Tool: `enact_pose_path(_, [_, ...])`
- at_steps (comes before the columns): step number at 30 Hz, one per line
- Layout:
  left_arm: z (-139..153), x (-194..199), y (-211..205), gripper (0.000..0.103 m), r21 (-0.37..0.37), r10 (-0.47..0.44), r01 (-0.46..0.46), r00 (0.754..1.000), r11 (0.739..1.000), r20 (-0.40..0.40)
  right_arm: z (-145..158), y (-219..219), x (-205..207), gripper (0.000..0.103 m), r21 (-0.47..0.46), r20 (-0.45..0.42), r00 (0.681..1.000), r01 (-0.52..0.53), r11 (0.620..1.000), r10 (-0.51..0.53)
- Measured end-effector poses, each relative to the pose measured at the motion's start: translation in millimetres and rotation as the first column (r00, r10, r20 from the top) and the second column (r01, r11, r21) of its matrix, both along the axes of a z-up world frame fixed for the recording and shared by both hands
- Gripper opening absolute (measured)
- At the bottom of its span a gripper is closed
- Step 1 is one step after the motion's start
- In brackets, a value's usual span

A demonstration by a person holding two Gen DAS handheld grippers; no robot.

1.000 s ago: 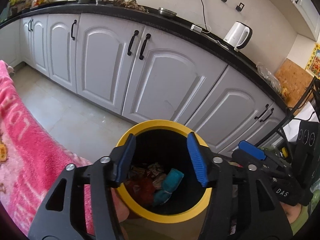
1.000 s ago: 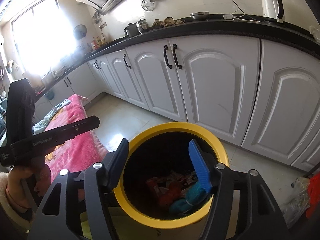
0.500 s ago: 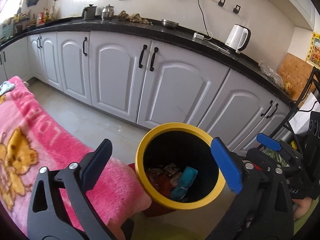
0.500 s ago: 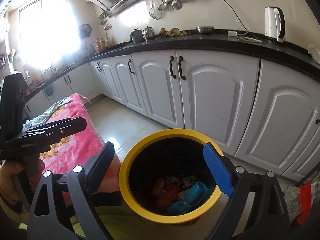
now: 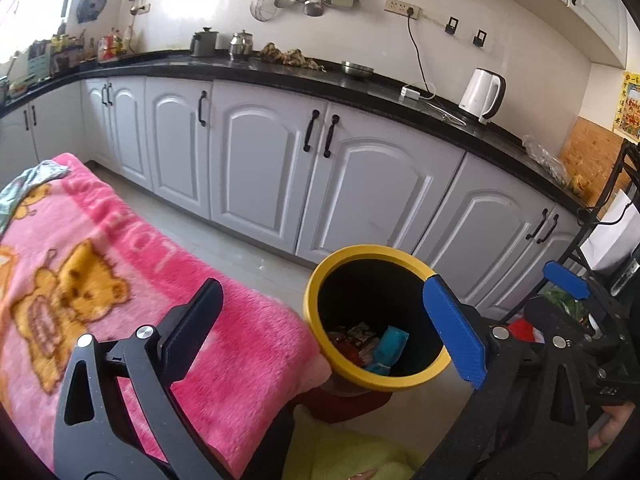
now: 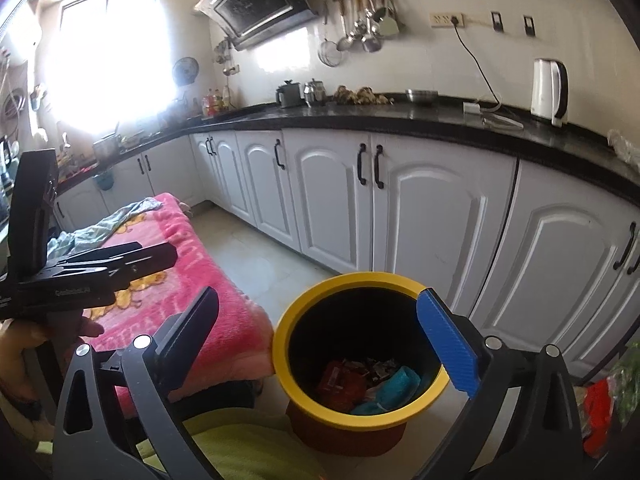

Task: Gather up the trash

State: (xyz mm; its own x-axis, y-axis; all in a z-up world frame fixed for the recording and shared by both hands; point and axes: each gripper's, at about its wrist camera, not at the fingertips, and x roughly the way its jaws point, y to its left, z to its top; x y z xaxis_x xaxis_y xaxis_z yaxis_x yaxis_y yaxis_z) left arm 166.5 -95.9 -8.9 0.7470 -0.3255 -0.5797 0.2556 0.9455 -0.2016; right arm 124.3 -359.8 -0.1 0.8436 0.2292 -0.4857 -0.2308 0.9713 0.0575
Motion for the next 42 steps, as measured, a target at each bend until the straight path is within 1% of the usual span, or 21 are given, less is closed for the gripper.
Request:
enact_pose_path(8, [1,-30,23,0.092,0.0,0.05,-0.05,0.999,0.999,0.009,2,23,-26,0.097,-0.037,0.034,0.999,-0.011,0.999,0.012])
enact_pose_path(13, [1,-48,35,0.092,0.015,0.091,-0.091,0.996,0.996,0.024,-4,33,-38,0.097,-0.04,0.04,0.999,-0.004,0.999,0.006])
enact_pose_path(17, [-1,-61,45,0.092,0.027,0.126,-0.127,0.991,0.992,0.034,-10,42,-52,0.097,-0.054,0.064,0.998,0.003,0.999,0.001])
enact_pose_path(22, [-1,-74,52,0.092,0.05,0.158,-0.161,0.985,0.986,0.065,-16,52,-63,0.097,-0.082,0.083,0.996,-0.013,0.997,0.02])
enact_pose_path(27, [-2,-85,52,0.092,0.037,0.165,-0.169,0.982,0.985,0.09,-19,58,-69,0.097,-0.092,0.088,0.996,-0.025,0.995,0.033])
enact_pose_path(31, [-5,-91,48,0.092,0.046,0.171,-0.178,0.977,0.983,0.127,-20,58,-74,0.097,-0.087,0.111,0.994,-0.006,0.996,0.016])
enact_pose_path(36, [-5,-101,42,0.092,0.064,0.174,-0.189,0.967,0.98,0.187,-19,54,-82,0.097,-0.072,0.169,0.985,0.027,0.997,-0.015])
enact_pose_path(42, [-4,-110,38,0.092,0.057,0.177,-0.198,0.95,0.979,0.256,-19,49,-87,0.097,-0.058,0.233,0.971,0.065,0.996,-0.05])
